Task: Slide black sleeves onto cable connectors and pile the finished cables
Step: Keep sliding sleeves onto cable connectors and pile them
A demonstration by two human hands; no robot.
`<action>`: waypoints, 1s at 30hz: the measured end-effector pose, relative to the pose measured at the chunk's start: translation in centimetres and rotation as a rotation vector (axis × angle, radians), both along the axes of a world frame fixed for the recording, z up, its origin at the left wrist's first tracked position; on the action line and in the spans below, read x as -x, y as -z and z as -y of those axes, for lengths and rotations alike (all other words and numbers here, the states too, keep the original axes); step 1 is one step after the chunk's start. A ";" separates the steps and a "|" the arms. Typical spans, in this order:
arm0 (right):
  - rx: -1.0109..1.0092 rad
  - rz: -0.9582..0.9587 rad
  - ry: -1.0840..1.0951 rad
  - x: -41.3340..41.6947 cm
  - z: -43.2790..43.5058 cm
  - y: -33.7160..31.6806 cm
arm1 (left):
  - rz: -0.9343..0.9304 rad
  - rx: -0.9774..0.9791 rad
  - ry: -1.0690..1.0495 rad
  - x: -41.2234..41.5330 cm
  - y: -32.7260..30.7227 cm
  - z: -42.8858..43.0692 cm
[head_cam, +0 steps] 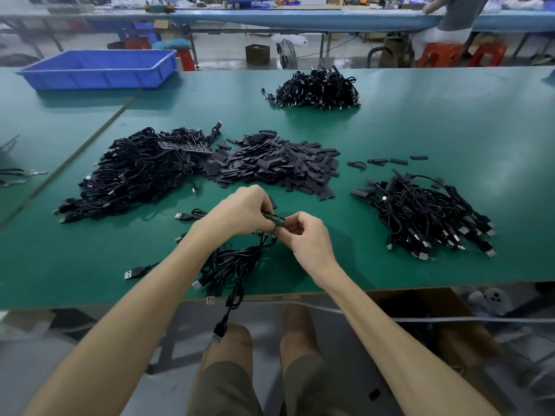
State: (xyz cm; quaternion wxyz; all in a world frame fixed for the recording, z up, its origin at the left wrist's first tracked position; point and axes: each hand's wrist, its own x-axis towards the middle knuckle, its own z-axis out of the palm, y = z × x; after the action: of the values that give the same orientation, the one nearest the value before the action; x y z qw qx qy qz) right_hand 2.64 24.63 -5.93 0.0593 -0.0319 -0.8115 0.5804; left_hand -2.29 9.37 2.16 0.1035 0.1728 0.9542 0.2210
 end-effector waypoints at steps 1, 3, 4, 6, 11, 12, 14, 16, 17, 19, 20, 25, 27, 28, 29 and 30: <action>0.003 0.002 0.004 0.0 0.0 0.0 | -0.011 -0.001 -0.010 -0.1 0.1 -0.1; -0.004 0.004 0.008 0.1 0.0 0.0 | -0.028 -0.006 -0.022 -0.2 0.3 -0.1; -0.010 0.004 0.009 0.1 0.0 0.0 | -0.035 -0.008 -0.025 -0.3 0.3 -0.1; -0.020 0.002 0.009 0.1 0.1 0.0 | -0.049 -0.008 -0.034 -0.4 0.4 -0.1; -0.031 0.003 0.016 0.1 0.1 0.0 | -0.059 -0.014 -0.056 -0.6 0.4 -0.1; -0.028 0.004 0.018 0.1 0.1 0.0 | -0.063 -0.014 -0.066 -0.7 0.4 -0.1; -0.024 0.006 0.019 0.0 0.1 0.0 | -0.076 -0.011 -0.084 -0.9 0.3 -0.2; -0.026 0.008 0.016 0.0 0.2 -0.1 | -0.089 -0.008 -0.095 -1.2 0.3 -0.3; -0.029 0.008 0.016 0.0 0.2 -0.1 | -0.093 -0.007 -0.101 -1.3 0.2 -0.3; -0.031 0.006 0.017 -0.1 0.1 -0.2 | -0.099 -0.004 -0.113 -1.5 0.2 -0.4; -0.030 0.005 0.017 -0.1 0.1 -0.2 | -0.103 -0.002 -0.116 -1.6 0.1 -0.5; -0.035 0.006 0.019 -0.3 0.1 -0.3 | -0.120 0.008 -0.134 -1.9 0.2 -0.7; -0.031 0.007 0.020 -0.3 0.2 -0.4 | -0.119 0.005 -0.144 -1.9 0.2 -0.7; -0.029 0.008 0.022 -0.4 0.2 -0.4 | -0.122 0.007 -0.147 -2.0 0.2 -0.8; -0.028 0.008 0.023 -0.4 0.2 -0.5 | -0.132 0.009 -0.151 -2.0 0.3 -0.8; -0.025 0.008 0.026 -0.4 0.2 -0.6 | -0.149 0.012 -0.157 -2.1 0.3 -0.9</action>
State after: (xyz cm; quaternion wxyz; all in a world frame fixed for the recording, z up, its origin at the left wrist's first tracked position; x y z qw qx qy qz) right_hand 3.08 24.40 -5.37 0.0638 -0.0440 -0.8184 0.5693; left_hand -0.23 10.26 1.81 0.0156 0.1128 0.9712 0.2094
